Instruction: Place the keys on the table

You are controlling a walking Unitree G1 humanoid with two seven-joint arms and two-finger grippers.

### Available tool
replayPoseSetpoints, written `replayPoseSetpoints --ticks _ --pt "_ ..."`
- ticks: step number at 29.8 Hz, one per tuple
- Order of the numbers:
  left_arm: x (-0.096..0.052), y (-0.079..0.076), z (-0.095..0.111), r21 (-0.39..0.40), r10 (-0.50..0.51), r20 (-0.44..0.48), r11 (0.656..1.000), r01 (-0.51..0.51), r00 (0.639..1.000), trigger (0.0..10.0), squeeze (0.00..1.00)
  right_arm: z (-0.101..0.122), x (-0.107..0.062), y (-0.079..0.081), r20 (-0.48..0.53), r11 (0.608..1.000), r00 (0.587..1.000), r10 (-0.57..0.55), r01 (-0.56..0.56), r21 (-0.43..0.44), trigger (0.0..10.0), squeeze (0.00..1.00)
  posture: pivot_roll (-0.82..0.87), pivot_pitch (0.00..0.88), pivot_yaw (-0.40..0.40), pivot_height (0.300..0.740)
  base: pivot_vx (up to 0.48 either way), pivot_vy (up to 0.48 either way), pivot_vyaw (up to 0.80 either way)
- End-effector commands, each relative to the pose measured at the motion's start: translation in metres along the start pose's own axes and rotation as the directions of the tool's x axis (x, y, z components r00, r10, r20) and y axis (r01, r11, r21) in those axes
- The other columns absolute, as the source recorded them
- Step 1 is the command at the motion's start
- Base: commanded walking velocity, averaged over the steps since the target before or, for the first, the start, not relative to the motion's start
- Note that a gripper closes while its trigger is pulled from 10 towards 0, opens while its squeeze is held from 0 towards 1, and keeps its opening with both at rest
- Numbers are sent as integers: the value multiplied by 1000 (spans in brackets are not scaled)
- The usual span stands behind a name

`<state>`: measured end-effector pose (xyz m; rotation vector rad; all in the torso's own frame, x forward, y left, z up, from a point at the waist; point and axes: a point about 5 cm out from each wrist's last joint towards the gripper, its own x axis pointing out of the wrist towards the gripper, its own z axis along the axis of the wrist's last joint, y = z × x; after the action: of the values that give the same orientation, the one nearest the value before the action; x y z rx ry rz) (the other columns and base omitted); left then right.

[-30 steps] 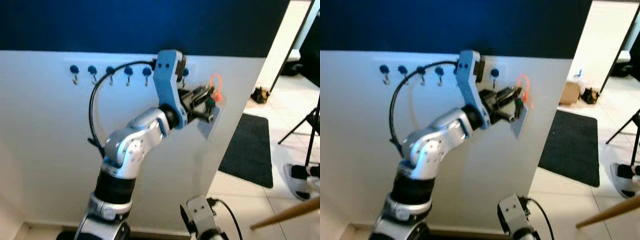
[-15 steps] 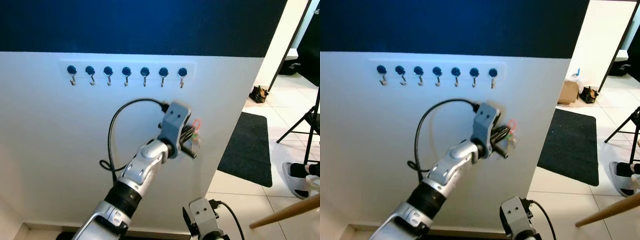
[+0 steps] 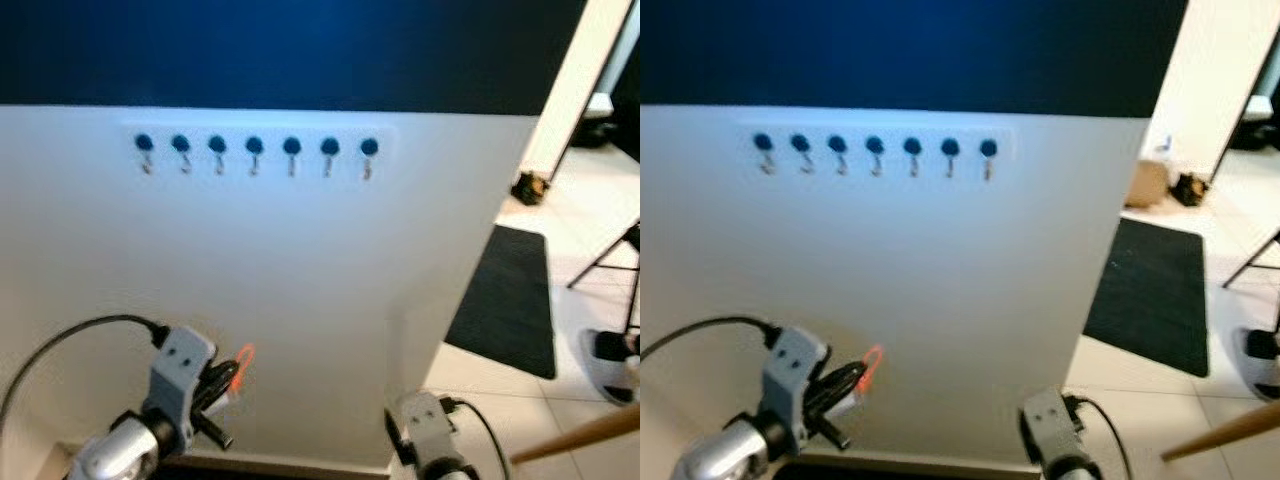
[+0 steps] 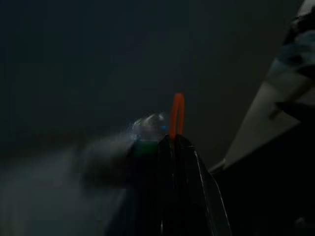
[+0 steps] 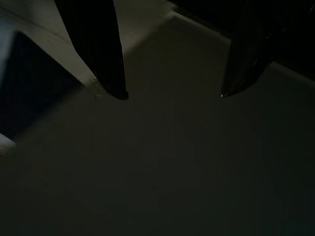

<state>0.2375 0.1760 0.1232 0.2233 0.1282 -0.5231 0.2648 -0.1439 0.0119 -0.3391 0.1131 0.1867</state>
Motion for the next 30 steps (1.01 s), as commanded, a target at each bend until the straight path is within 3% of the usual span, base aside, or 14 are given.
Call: replayPoseSetpoints --ticks 1,11,14,16,19,24,30 --pt "3 -1 -17 -4 35 -58 999 -35 998 10000 0 -13 -10 -5 -55 1000 998 -11 11 -2 10000 0 127 153 40 740 0 0 0" --pt "4 0 -10 -15 133 -85 991 -134 987 10000 0 -15 -12 -4 -55 1000 998 -10 10 -1 10000 0 124 149 41 740 0 0 0" --pt "3 7 -14 12 221 -73 975 -220 973 10000 0 -14 -11 -3 -53 1000 999 -8 8 -1 10000 0 127 148 39 740 0 0 0" --pt "0 9 -30 11 305 -100 952 -305 947 10000 0 -13 -10 -3 -52 1000 999 -7 7 -1 10000 0 127 147 37 740 0 0 0" --pt "-2 9 -34 9 323 -118 946 -324 939 10000 0 -13 -10 -3 -52 1000 999 -7 7 -2 10000 0 128 147 37 740 0 0 0" --pt "-16 8 -71 -20 425 -258 895 -445 867 10000 0 -13 -9 -5 -52 1000 999 -9 9 -3 10000 0 123 142 34 740 0 0 0" --pt "-26 6 -94 -29 472 -325 861 -508 819 10000 0 -14 -10 -6 -53 1000 999 -10 10 0 10000 0 123 139 31 740 0 0 0"
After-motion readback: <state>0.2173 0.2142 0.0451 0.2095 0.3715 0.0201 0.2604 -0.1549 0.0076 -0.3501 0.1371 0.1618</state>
